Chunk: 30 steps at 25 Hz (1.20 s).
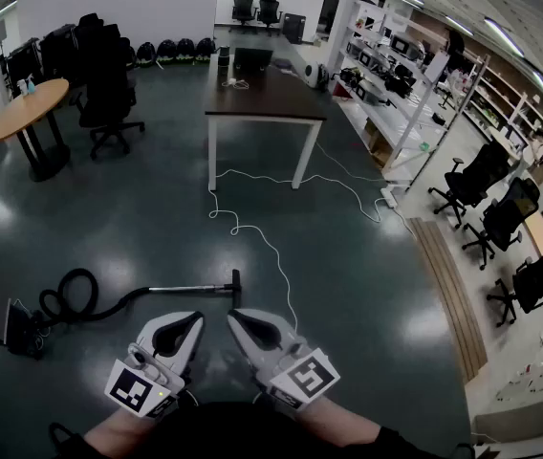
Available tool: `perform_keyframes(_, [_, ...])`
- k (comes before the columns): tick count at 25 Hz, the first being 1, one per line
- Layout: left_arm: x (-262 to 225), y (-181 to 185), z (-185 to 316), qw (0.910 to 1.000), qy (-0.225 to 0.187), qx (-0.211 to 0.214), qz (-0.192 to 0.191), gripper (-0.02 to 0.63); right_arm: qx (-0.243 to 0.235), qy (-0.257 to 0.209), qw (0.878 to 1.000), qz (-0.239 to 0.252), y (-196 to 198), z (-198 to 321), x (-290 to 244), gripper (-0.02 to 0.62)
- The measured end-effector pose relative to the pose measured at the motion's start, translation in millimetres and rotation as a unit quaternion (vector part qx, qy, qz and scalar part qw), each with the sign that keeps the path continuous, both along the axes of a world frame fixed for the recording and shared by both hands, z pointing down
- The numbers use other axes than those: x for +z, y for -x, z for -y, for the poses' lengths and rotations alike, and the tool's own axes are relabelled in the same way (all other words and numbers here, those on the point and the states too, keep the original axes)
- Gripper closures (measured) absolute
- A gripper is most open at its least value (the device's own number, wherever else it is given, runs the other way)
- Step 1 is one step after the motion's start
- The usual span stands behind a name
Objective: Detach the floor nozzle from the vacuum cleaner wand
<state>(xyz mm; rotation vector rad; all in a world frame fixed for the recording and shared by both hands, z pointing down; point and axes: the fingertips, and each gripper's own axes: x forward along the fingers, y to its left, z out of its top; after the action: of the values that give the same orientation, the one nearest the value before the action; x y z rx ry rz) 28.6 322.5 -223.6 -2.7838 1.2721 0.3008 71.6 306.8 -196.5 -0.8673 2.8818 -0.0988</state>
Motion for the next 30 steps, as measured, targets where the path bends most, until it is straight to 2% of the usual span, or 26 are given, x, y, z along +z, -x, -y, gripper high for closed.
perform_keyframes(8, [5, -4, -2, 1.0000, 0.005, 0.002, 0.006, 0.604, -0.002, 0.001, 1.000, -0.002, -3, -2, 1, 0.598])
perform_keyframes(13, [9, -8, 1, 0.9999, 0.015, -0.001, 0.002, 0.604, -0.023, 0.000, 1.000, 0.009, -7, -4, 0, 0.597])
perform_keyframes(17, [16, -15, 5, 0.9998, 0.017, -0.004, 0.014, 0.604, -0.029, 0.002, 1.000, 0.011, -19, -2, 6, 0.597])
perform_keyframes(30, [12, -43, 36, 0.9958, 0.015, -0.077, 0.048, 0.604, -0.033, 0.036, 0.999, 0.017, -90, 25, 32, 0.597])
